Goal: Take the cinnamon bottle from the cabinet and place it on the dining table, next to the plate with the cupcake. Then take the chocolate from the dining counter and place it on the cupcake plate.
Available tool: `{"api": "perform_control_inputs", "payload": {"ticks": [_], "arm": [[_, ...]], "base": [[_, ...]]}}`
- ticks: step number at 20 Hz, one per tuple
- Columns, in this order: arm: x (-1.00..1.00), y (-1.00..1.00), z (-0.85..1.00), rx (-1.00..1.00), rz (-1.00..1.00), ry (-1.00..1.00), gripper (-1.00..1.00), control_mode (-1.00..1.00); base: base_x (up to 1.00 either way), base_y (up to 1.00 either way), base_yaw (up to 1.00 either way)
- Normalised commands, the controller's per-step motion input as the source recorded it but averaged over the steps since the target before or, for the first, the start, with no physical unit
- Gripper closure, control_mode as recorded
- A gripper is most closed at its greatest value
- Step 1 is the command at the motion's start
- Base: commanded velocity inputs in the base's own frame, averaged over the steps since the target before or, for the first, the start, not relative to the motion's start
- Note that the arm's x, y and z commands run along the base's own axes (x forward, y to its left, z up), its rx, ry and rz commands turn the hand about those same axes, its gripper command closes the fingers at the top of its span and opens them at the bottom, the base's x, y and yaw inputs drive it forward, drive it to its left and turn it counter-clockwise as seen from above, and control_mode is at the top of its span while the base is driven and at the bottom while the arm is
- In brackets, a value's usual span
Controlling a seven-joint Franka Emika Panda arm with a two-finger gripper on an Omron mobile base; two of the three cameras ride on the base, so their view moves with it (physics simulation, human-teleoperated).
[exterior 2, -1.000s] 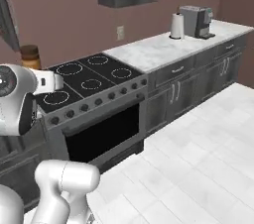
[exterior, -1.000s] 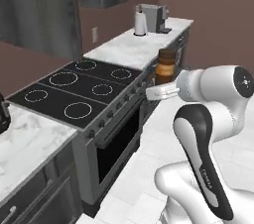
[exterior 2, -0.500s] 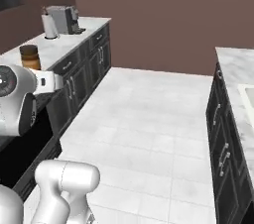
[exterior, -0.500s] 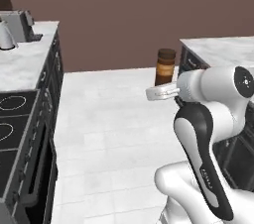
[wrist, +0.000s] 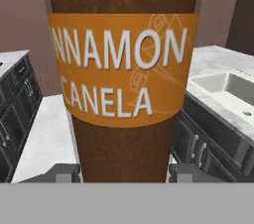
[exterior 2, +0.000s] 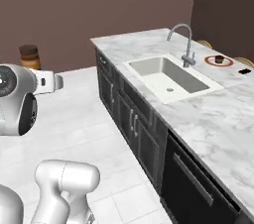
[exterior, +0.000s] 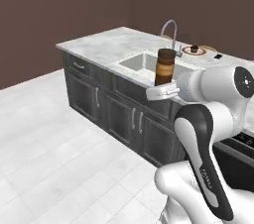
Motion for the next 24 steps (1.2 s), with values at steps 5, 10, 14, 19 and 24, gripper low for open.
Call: {"api": "perform_control_inputs", "payload": {"ticks": [5,10,14,19,24], "arm": [[0.0,0.0,0.0,0.0,0.0,0.0,1.0,1.0],[0.0,0.0,0.0,0.0,0.0,0.0,1.0,1.0],[0.0,0.0,0.0,0.0,0.0,0.0,1.0,1.0],[0.0,0.0,0.0,0.0,0.0,0.0,1.0,1.0],[0.0,0.0,0.0,0.0,0.0,0.0,1.0,1.0]], "base": [[0.0,0.09,-0.98],[0.0,0.02,-0.96],[0.05,-0.36,-0.59],[0.16,-0.67,-0.23],[0.19,-0.74,-0.09]]}}
